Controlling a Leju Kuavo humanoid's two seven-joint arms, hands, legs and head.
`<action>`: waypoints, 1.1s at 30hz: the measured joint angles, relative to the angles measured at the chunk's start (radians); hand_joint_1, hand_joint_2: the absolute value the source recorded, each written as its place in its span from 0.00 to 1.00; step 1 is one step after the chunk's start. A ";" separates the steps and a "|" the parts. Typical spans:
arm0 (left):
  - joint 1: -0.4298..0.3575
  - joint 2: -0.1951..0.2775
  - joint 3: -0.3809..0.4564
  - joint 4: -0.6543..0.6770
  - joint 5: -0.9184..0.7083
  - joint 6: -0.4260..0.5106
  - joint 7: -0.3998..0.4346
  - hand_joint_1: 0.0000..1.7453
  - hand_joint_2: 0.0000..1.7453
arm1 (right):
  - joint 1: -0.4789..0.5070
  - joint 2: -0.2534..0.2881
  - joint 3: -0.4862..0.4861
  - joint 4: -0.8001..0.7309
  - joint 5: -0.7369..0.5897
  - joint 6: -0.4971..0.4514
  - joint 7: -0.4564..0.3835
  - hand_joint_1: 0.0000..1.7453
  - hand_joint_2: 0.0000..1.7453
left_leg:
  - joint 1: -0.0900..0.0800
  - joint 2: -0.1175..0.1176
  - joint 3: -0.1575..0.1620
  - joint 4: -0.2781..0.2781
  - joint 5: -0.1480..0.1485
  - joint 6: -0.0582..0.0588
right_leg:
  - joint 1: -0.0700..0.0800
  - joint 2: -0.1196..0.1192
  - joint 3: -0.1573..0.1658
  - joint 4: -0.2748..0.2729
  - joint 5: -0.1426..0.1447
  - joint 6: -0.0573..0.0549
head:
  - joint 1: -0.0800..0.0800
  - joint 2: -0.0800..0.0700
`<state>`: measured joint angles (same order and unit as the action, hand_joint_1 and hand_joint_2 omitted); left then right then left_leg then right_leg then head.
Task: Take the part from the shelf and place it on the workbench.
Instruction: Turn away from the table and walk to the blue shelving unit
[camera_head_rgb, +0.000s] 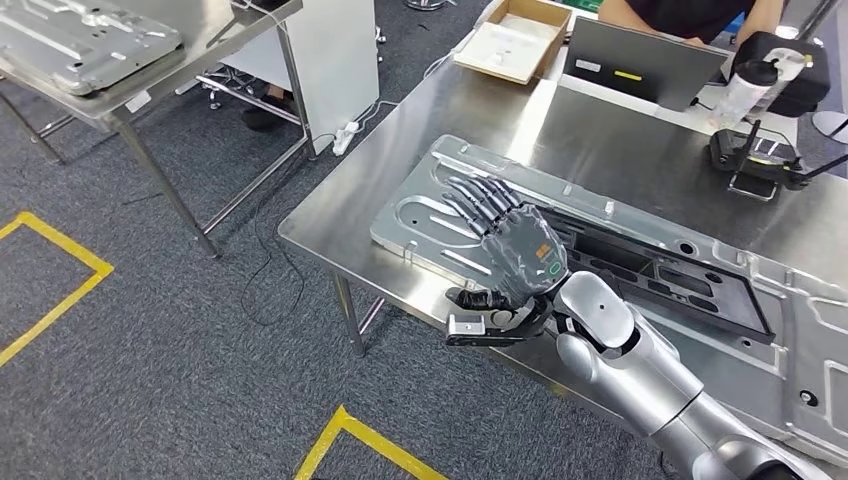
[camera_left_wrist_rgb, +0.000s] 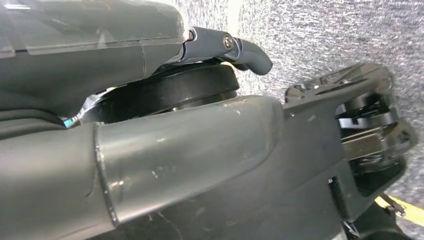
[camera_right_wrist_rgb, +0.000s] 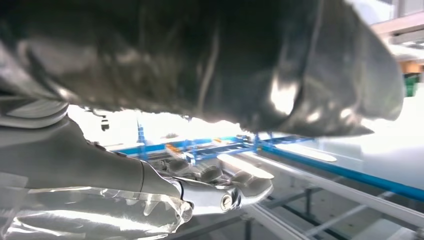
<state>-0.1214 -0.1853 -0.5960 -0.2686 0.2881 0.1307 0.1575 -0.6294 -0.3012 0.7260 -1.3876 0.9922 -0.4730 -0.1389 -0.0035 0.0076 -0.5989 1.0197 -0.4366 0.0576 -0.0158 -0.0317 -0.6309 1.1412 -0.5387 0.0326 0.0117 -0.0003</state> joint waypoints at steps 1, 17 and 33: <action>0.000 -0.001 0.000 0.000 0.000 0.003 -0.001 0.00 0.00 | 0.000 -0.003 0.001 0.000 0.000 0.000 0.002 0.00 0.00 | 0.000 -0.011 -0.001 0.000 0.002 0.003 | 0.000 0.017 -0.032 0.067 -0.032 0.001 | 0.000 0.000; -0.004 -0.004 -0.001 0.001 0.000 0.006 -0.002 0.00 0.00 | -0.002 -0.017 0.011 0.001 0.003 0.004 0.011 0.00 0.00 | 0.000 -0.030 -0.121 0.222 -0.100 -0.050 | -0.004 0.021 0.055 -0.138 0.092 -0.048 | -0.006 0.000; 0.002 -0.003 -0.004 0.006 -0.003 -0.002 -0.001 0.00 0.00 | -0.001 -0.020 0.014 0.002 0.003 0.004 0.012 0.00 0.00 | 0.002 -0.043 -0.011 -0.008 0.017 -0.002 | -0.006 0.026 -0.060 0.144 -0.068 0.004 | -0.004 0.000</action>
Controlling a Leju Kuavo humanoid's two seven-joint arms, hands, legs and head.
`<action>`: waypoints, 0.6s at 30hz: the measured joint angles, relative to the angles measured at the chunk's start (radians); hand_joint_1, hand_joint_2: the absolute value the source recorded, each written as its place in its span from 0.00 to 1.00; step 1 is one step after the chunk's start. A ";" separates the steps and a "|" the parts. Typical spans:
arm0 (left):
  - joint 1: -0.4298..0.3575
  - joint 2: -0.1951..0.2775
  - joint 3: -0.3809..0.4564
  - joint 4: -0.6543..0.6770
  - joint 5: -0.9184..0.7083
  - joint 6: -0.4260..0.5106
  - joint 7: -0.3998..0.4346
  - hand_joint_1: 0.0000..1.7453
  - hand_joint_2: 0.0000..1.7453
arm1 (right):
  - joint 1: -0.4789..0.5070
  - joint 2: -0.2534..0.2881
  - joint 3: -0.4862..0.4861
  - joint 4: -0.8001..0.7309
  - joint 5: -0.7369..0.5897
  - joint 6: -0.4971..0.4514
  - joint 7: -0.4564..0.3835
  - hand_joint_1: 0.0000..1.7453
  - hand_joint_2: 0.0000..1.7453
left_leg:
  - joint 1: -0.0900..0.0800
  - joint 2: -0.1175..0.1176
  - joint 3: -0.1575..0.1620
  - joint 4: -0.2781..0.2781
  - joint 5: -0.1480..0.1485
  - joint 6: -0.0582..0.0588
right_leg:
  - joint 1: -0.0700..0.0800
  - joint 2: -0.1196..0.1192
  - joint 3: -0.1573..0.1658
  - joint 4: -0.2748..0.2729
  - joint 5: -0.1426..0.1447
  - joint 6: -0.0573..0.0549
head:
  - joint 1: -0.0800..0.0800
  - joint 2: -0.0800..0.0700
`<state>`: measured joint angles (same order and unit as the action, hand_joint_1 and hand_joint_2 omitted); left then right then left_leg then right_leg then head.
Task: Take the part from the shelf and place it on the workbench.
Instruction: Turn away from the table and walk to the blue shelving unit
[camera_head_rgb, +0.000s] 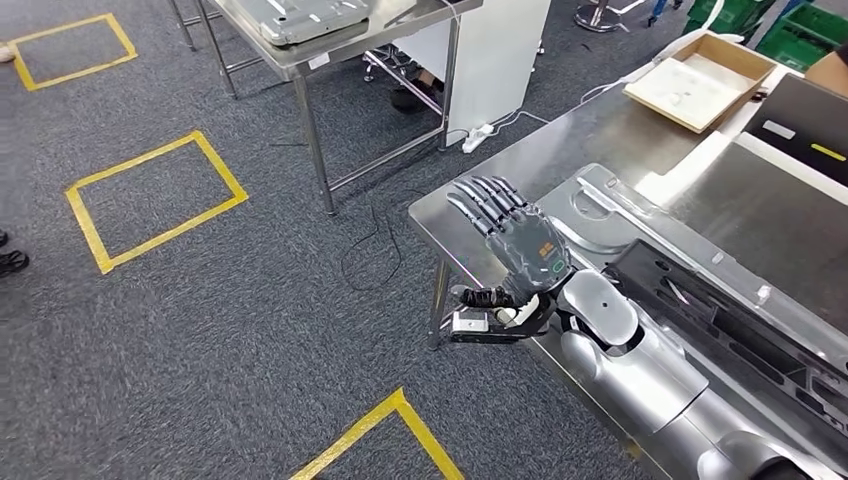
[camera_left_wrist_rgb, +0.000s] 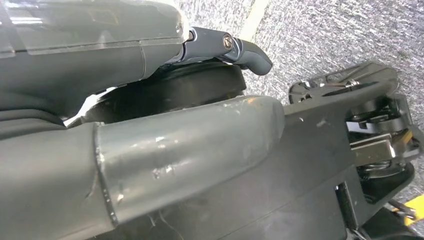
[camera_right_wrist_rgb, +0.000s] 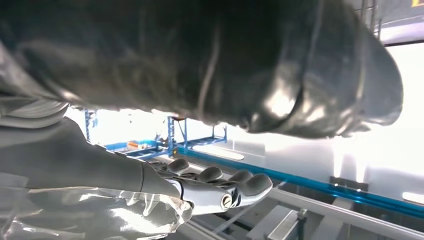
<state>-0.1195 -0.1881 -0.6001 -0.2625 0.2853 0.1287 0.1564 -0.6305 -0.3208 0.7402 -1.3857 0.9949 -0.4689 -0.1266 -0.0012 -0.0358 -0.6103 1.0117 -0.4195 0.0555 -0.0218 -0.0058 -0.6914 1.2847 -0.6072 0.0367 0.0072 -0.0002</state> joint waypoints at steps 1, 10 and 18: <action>0.000 0.000 -0.001 0.000 0.000 -0.003 0.000 0.00 0.00 | 0.002 0.000 0.001 0.001 0.000 0.000 0.000 0.00 0.00 | -0.001 -0.012 -0.001 0.001 0.000 0.000 | 0.000 0.003 -0.014 0.022 0.004 -0.001 | 0.000 0.000; -0.005 -0.004 -0.005 0.000 -0.002 -0.008 0.001 0.00 0.00 | -0.002 -0.001 0.002 -0.001 0.000 0.000 0.000 0.00 0.00 | 0.002 -0.095 -0.018 0.010 0.004 -0.033 | 0.000 0.052 0.116 -0.271 0.148 -0.033 | 0.000 0.000; -0.006 0.006 -0.010 0.001 -0.002 -0.008 0.005 0.00 0.00 | -0.003 0.000 0.005 0.001 0.000 0.001 -0.002 0.00 0.00 | 0.003 0.028 -0.109 0.218 -0.073 -0.055 | 0.005 -0.060 0.132 -0.280 0.142 -0.048 | -0.005 0.000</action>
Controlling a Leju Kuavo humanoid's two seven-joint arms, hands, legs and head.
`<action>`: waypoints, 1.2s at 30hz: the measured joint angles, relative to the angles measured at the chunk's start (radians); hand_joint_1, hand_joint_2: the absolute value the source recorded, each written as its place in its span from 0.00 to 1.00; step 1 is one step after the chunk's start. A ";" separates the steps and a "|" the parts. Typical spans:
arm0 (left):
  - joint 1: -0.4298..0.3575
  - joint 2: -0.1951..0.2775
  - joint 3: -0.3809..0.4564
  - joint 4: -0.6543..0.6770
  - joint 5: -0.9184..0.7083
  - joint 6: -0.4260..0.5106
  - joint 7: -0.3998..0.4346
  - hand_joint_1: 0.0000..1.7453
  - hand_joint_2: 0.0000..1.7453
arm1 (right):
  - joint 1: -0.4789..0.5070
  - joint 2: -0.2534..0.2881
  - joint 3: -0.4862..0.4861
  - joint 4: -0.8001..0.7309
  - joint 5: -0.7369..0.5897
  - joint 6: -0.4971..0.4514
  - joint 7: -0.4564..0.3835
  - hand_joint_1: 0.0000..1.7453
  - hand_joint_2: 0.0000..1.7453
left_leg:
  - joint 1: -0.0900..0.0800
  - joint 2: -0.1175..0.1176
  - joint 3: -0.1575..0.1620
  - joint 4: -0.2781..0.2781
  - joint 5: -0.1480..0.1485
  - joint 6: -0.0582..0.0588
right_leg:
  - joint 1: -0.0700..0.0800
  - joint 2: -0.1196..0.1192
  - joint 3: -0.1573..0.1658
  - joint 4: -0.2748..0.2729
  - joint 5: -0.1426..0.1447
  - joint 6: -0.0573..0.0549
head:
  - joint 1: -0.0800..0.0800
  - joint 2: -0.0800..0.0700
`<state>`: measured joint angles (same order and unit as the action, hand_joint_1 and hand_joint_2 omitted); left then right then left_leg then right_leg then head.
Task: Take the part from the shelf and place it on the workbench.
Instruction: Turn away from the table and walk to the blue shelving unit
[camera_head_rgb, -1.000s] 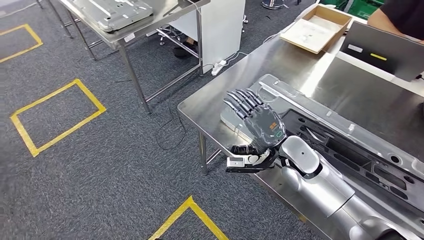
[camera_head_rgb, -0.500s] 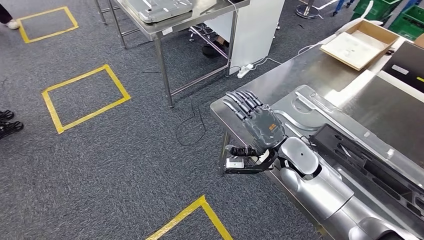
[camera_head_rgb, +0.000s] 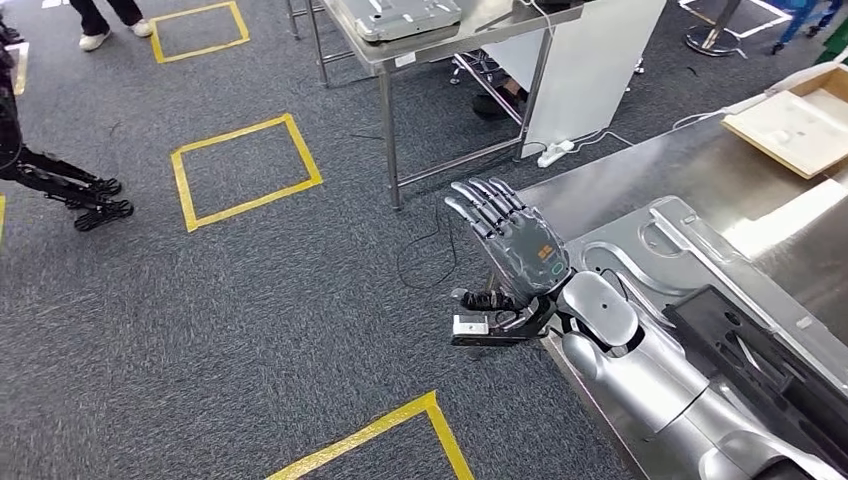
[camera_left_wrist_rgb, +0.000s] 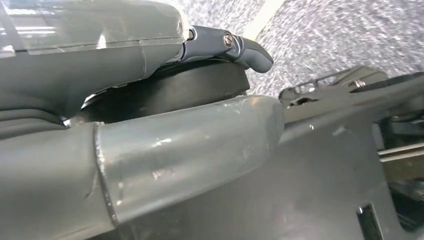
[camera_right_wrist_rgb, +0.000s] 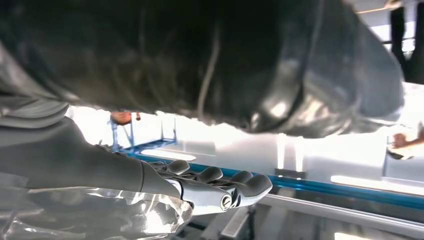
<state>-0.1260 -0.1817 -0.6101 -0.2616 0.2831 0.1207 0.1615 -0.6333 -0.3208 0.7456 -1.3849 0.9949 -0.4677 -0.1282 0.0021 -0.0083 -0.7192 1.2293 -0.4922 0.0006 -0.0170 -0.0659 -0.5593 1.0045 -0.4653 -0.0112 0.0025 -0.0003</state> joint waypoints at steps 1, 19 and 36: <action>0.001 0.000 0.000 0.000 0.000 0.000 0.001 0.00 0.00 | 0.000 0.000 0.000 0.000 0.000 0.000 0.000 0.00 0.00 | 0.000 0.014 0.039 -0.074 0.031 0.001 | 0.000 -0.012 0.002 0.003 -0.004 0.003 | 0.000 0.000; 0.001 -0.008 -0.004 0.002 0.001 -0.006 0.000 0.00 0.00 | 0.001 0.000 0.001 0.003 0.000 0.000 0.001 0.00 0.00 | -0.007 -0.112 0.102 -0.208 0.072 0.046 | 0.001 0.143 -0.039 0.034 0.009 0.023 | 0.001 0.000; 0.003 0.002 -0.005 0.003 0.002 -0.007 0.006 0.00 0.00 | -0.004 0.002 0.002 0.000 -0.004 0.002 0.002 0.00 0.00 | -0.008 0.040 0.091 -0.205 0.071 0.031 | 0.011 -0.060 0.009 0.008 -0.022 0.033 | 0.001 0.000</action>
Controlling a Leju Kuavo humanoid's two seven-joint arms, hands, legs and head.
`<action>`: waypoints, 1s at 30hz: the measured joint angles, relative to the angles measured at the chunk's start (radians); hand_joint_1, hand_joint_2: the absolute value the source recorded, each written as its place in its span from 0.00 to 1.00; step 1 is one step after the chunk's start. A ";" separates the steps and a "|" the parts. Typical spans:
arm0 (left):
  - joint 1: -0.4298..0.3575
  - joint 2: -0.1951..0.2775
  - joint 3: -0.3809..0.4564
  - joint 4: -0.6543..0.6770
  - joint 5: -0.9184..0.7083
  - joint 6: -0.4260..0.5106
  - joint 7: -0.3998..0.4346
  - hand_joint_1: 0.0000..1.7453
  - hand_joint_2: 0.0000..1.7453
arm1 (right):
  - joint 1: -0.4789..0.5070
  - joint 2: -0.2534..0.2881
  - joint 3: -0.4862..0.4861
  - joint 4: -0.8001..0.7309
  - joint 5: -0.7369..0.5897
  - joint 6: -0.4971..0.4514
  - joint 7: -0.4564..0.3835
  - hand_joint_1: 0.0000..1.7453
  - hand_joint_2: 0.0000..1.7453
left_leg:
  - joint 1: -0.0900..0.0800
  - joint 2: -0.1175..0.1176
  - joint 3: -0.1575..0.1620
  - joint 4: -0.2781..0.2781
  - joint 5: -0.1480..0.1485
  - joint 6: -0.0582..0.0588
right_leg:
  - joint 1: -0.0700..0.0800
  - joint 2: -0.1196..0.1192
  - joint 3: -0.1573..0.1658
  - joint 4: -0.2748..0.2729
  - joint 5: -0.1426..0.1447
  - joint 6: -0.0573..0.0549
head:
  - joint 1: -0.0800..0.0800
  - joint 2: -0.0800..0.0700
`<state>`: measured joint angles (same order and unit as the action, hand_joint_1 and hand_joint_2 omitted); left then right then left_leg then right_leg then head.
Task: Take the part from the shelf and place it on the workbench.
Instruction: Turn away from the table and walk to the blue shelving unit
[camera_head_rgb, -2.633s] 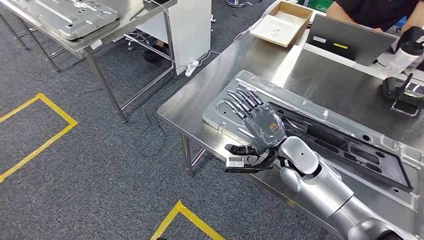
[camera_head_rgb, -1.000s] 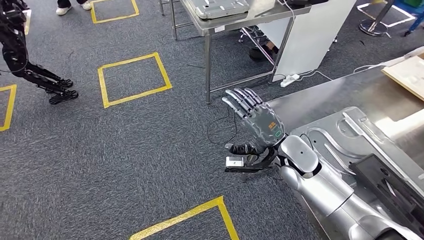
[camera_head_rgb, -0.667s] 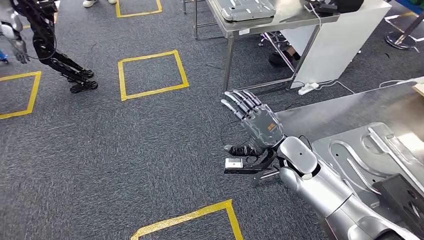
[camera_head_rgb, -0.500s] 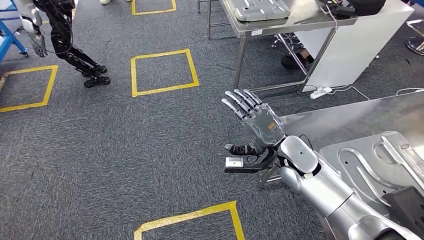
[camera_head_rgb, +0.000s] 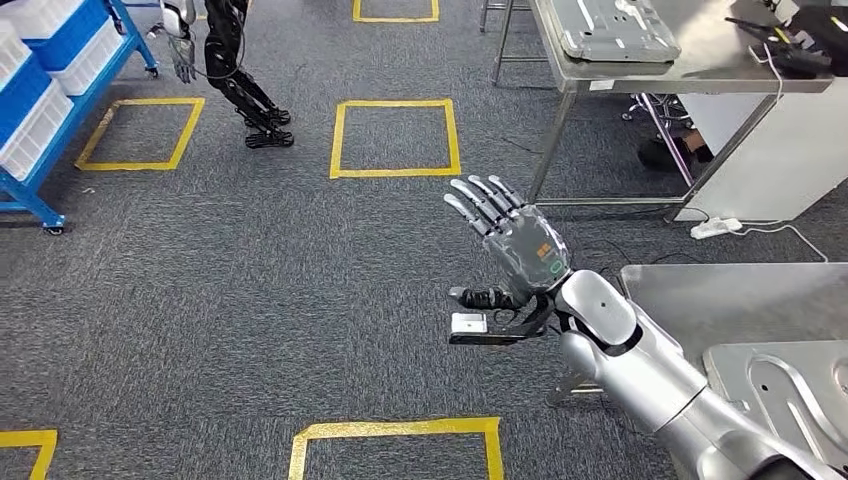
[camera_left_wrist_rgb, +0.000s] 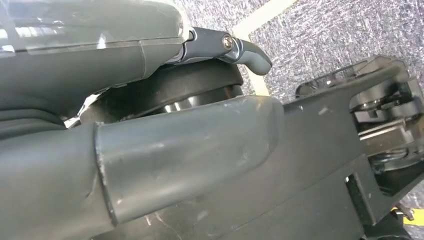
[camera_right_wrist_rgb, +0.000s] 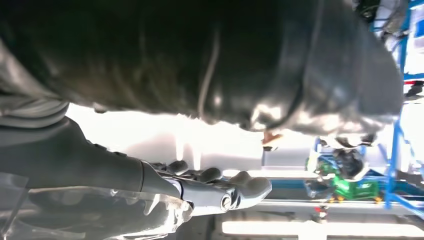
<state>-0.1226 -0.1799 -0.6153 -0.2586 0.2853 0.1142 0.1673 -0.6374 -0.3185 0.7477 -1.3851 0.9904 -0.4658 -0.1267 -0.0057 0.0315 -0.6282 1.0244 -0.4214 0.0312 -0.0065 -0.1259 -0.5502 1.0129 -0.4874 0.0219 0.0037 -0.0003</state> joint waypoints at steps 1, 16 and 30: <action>0.000 0.000 0.000 0.000 0.000 -0.001 0.000 0.00 0.00 | 0.000 0.001 0.000 0.000 0.000 0.000 0.000 0.00 0.00 | 0.000 -0.011 0.001 -0.003 0.002 0.006 | -0.002 0.003 0.002 0.004 -0.006 0.005 | 0.000 0.000; -0.003 -0.011 0.000 0.000 0.001 -0.006 -0.003 0.00 0.00 | 0.006 -0.003 0.000 0.000 -0.005 0.002 0.000 0.00 0.00 | 0.001 -0.169 -0.007 -0.003 0.012 -0.001 | -0.005 0.177 -0.019 -0.009 0.025 -0.026 | 0.000 0.000; 0.002 0.004 0.000 0.000 0.000 -0.009 0.000 0.00 0.00 | 0.005 -0.003 0.000 -0.002 -0.006 0.009 0.000 0.00 0.00 | 0.007 -0.004 0.003 0.002 -0.004 -0.006 | 0.001 0.006 0.003 0.000 -0.004 -0.001 | 0.000 0.000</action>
<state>-0.1206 -0.1763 -0.6157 -0.2584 0.2854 0.1056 0.1674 -0.6329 -0.3211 0.7480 -1.3876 0.9840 -0.4571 -0.1263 0.0015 0.0277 -0.6253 1.0265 -0.4258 0.0248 -0.0059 -0.1197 -0.5472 1.0130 -0.4915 0.0209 0.0039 -0.0004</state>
